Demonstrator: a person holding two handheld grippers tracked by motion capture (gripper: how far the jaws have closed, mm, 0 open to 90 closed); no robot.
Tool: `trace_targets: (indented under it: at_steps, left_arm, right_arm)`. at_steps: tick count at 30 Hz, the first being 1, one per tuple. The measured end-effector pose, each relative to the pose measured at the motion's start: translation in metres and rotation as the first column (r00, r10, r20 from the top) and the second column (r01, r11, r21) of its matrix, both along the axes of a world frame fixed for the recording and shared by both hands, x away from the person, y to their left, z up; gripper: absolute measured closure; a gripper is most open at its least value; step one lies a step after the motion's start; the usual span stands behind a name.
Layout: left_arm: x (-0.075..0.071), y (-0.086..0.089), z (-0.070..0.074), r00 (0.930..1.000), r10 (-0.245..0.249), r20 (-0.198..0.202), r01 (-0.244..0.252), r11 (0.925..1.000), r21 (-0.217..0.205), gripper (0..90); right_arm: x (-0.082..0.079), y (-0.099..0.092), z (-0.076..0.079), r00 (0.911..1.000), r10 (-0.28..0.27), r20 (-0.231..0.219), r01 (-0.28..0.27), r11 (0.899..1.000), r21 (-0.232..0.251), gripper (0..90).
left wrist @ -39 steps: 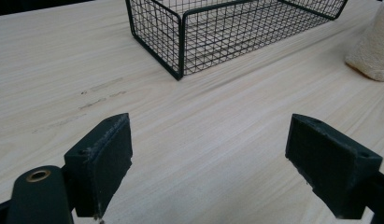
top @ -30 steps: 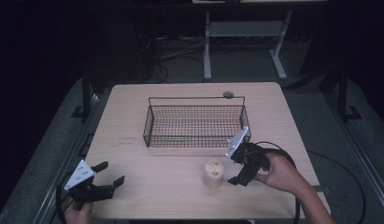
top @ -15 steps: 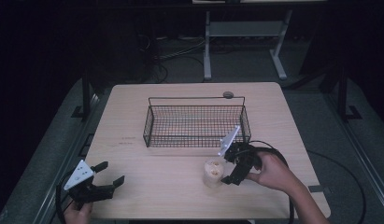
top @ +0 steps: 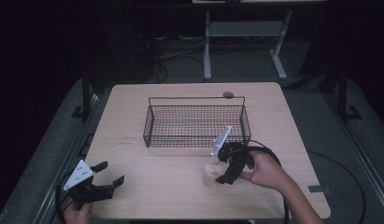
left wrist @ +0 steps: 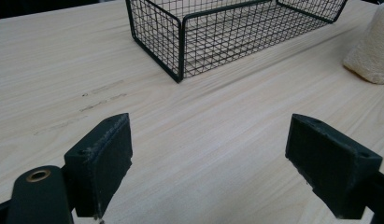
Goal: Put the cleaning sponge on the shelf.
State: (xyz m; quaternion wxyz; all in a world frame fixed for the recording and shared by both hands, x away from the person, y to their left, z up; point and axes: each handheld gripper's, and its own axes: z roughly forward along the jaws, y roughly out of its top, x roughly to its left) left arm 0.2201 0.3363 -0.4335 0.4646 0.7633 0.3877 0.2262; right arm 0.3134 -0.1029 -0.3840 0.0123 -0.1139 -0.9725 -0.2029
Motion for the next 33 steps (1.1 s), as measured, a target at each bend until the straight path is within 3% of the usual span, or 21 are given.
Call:
trace_targets:
  at_steps: [14,27,33]
  left_arm:
    - [0.000,0.001,0.000,1.0000,0.001,0.000,-0.001,1.0000,-0.001,13.9]
    - [-0.001,0.001,0.001,1.0000,0.001,0.002,-0.001,1.0000,-0.006,13.9]
    - [-0.001,0.001,0.001,1.0000,0.003,0.002,-0.003,1.0000,-0.007,13.9]
  right_arm:
    - [0.003,0.016,-0.006,0.9999,0.011,-0.006,-0.011,1.000,-0.029,17.1]
    - [0.005,0.018,-0.007,0.9998,0.017,-0.009,-0.017,0.999,-0.040,27.2]
    - [0.005,0.020,-0.005,0.9997,0.025,-0.006,-0.025,0.999,-0.040,27.8]
